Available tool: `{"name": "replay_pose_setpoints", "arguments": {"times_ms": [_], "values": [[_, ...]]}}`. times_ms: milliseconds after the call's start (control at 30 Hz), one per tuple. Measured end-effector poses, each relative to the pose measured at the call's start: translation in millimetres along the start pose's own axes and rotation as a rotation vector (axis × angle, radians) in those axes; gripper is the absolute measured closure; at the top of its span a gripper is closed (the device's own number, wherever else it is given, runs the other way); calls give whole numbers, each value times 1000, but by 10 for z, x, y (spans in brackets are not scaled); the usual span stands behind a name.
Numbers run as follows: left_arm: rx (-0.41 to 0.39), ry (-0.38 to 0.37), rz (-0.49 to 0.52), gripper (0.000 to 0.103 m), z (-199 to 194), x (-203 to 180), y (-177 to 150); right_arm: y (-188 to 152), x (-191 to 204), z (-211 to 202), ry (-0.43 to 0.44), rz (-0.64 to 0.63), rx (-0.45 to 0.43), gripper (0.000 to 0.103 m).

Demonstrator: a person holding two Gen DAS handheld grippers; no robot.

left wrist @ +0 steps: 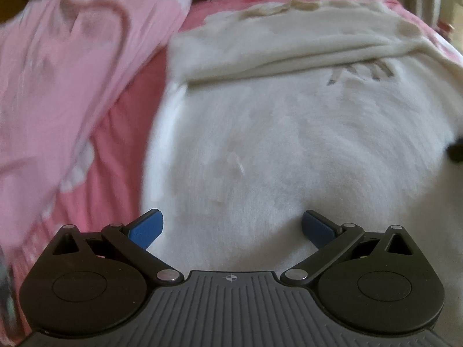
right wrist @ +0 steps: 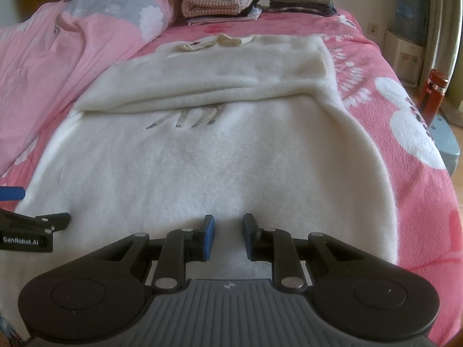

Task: Fold clothes
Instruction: 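Move both open grippers down toward the sweater hem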

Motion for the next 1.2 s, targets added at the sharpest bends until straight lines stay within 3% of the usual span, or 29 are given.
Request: {"name": "replay_pose_setpoints", "arguments": {"times_ms": [533,967,1200], "values": [[56,-182,-44,0,-402,99,-197,-9,-6,-7,-5,-5,-9,80],[160,-194,-78,0,-465,199,-398,-18,19,-4,-18,-9,-12,80],[134,-161,-98,0,-514,369,-432,-22,65,-17,-48,-18,-11,80]]}}
Point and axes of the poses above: each gripper's, at about its wrist camera, not at the fingertips, and z roughly the way its jaws point, x to its left, y to its top, the point moved 5 cm from there along z, roughly the way its jaws point, and after that the axes turned 14 degrees about -z, right-handed, at the moved point
